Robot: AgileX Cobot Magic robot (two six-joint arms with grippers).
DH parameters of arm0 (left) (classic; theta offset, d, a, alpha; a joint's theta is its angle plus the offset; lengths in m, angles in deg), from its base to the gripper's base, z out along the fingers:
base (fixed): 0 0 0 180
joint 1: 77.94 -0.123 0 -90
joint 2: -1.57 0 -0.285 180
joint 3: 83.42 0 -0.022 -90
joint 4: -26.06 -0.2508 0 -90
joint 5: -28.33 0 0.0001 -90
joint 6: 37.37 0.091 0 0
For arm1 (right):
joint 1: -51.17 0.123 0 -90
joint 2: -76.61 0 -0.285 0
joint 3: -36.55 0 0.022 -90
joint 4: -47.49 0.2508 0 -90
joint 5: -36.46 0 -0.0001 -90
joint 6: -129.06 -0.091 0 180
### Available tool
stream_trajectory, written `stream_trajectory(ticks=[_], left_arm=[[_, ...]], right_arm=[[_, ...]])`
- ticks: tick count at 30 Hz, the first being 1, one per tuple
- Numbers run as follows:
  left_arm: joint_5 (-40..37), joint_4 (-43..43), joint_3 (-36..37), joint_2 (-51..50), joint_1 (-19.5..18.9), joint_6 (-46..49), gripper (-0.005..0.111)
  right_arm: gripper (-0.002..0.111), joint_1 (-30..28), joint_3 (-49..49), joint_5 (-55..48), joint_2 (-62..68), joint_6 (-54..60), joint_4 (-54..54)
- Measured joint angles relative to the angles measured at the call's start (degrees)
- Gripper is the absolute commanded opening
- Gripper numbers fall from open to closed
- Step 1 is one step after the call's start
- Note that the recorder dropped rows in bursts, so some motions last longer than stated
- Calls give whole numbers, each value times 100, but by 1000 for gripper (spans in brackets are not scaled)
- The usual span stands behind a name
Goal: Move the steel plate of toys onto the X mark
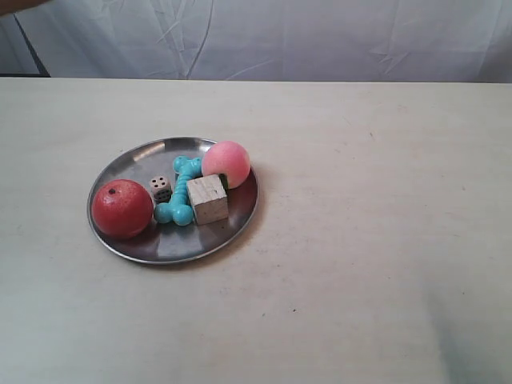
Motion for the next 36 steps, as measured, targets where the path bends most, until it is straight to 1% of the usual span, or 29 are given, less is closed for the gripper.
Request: stream_trajectory(ticks=[4, 6, 9, 13, 16, 17, 19, 22, 25, 28, 32, 36], left_arm=[[-1629, 307, 540, 1066, 388, -37, 0], [-2210, 524, 890, 1644, 515, -48, 0], [-2623, 669, 1396, 2463, 587, -59, 0], [-2928, 739, 2080, 3519, 585, -63, 0], [-3352, 858, 2772, 4217, 585, -124, 0], [-3511, 1033, 2962, 4371, 585, -149, 0], [-3962, 1814, 3428, 4682, 585, -168, 0], [-4468, 3571, 4004, 4863, 585, -192, 0], [-4507, 4998, 4423, 4887, 585, -203, 0], [-4454, 5756, 4577, 4901, 585, -215, 0], [-4251, 6150, 4590, 4901, 585, -215, 0], [-4202, 6154, 4590, 4901, 585, -66, 0]], right_arm=[[0, 0, 0, 0, 0, 0, 0], [0, 0, 0, 0, 0, 0, 0], [0, 0, 0, 0, 0, 0, 0], [0, 0, 0, 0, 0, 0, 0], [0, 0, 0, 0, 0, 0, 0], [0, 0, 0, 0, 0, 0, 0], [0, 0, 0, 0, 0, 0, 0], [0, 0, 0, 0, 0, 0, 0], [0, 0, 0, 0, 0, 0, 0], [0, 0, 0, 0, 0, 0, 0], [0, 0, 0, 0, 0, 0, 0], [0, 0, 0, 0, 0, 0, 0]])
